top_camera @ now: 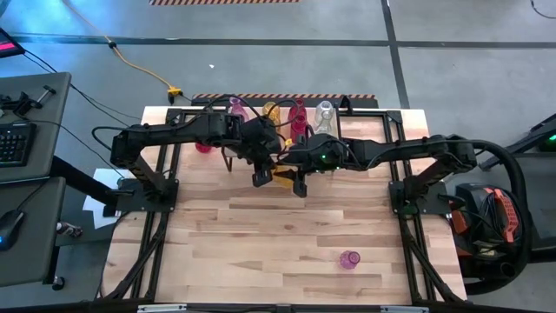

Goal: Sort vases onto shelf
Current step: Put the yellow vase on the shelf aligned with the other yellow vases

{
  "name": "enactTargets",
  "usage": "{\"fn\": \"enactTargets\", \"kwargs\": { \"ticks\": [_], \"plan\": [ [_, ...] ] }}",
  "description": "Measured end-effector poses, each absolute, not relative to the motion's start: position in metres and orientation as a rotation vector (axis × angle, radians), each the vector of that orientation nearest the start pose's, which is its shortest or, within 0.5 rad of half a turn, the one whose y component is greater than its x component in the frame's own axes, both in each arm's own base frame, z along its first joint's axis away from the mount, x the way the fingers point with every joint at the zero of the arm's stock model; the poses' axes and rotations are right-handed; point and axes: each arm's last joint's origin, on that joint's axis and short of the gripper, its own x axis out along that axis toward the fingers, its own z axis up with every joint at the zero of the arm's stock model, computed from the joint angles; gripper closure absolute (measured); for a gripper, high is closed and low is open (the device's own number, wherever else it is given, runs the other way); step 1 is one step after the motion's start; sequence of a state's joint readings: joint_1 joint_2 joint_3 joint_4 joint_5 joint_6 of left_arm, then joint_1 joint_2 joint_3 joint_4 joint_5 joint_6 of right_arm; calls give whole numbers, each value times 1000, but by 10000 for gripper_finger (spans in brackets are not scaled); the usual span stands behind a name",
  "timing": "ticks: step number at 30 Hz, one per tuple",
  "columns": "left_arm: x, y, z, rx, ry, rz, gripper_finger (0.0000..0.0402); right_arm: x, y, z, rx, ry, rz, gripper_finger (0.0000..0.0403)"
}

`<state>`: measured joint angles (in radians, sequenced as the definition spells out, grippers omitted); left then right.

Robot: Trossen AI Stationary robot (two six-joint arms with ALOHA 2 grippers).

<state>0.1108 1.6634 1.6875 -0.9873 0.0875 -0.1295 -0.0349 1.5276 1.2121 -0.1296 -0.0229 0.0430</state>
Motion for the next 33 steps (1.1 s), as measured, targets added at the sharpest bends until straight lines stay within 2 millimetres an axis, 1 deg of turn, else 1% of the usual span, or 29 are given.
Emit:
{"fn": "enactTargets", "kwargs": {
  "ticks": [4,7,12,16,20,22,25,28,33],
  "plan": [
    [342,36,354,-216,945,83,381,350,-12,304,75,443,-31,248],
    [341,36,353,-224,953,89,381,355,-12,298,98,450,-40,231],
    [340,36,352,-225,965,107,381,358,-15,295,140,439,-93,215],
    [338,39,352,-222,984,124,381,361,-14,305,181,432,-89,213],
    [338,41,354,-224,970,132,381,362,-15,312,122,455,-81,212],
    [337,41,354,-224,970,132,381,364,-16,312,96,476,-79,212],
    [338,41,352,-225,983,135,381,370,-17,305,95,523,-81,212],
    [336,41,351,-223,1006,142,381,377,-18,302,89,534,-106,212],
    [335,41,350,-223,1016,148,381,379,-18,308,64,536,-110,212]
  ]
}}
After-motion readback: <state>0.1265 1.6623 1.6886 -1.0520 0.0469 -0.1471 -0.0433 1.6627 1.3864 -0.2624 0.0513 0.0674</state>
